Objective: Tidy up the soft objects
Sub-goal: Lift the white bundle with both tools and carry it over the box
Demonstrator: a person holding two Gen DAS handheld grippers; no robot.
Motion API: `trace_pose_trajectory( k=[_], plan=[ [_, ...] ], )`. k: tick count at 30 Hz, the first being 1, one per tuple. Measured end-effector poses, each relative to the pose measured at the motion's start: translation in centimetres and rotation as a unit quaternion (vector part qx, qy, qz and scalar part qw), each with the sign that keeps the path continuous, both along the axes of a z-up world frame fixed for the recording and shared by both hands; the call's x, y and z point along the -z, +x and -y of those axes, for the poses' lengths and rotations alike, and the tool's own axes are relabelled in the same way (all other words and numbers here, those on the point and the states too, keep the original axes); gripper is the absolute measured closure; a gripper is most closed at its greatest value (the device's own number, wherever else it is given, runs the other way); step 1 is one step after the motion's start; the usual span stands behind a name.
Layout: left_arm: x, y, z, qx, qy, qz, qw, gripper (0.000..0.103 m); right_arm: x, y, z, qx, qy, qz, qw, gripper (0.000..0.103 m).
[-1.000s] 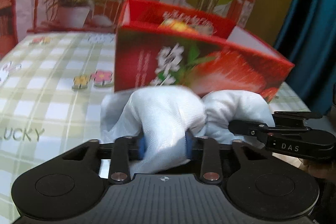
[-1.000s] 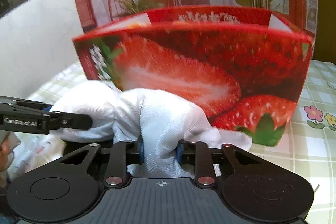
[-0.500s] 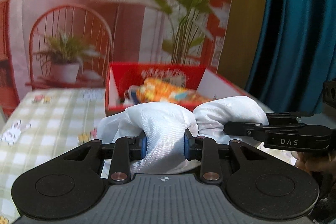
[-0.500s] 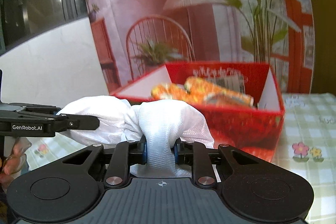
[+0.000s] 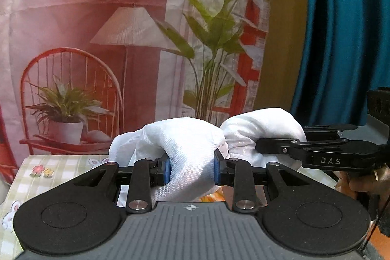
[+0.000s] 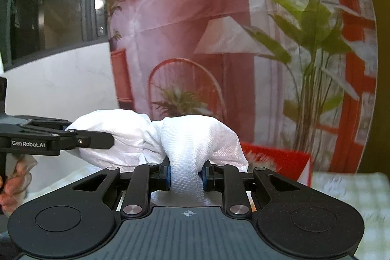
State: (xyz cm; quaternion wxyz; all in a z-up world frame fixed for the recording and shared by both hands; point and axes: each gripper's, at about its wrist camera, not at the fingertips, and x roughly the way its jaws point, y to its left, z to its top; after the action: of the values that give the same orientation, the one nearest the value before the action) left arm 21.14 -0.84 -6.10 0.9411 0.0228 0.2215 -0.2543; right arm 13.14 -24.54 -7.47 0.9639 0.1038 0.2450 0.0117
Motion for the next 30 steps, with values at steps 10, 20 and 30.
trace_pose_trajectory(
  k=[10,20,30],
  plan=[
    [0.4,7.2,2.8,-0.019,0.021,0.015,0.9995,0.070,1.3,7.0,2.3,0.035,-0.113,0.008,0.993,0.084],
    [5.2,12.9,4.3,-0.020,0.036,-0.100,0.9942,0.069,5.4,10.5,4.1,0.036,-0.125,-0.075,0.989,0.083],
    [8.3,16.3,4.8,-0.035,0.084,-0.167,0.9817,0.069,9.4,14.8,6.0,0.021,-0.046,-0.215,0.975,0.082]
  ],
)
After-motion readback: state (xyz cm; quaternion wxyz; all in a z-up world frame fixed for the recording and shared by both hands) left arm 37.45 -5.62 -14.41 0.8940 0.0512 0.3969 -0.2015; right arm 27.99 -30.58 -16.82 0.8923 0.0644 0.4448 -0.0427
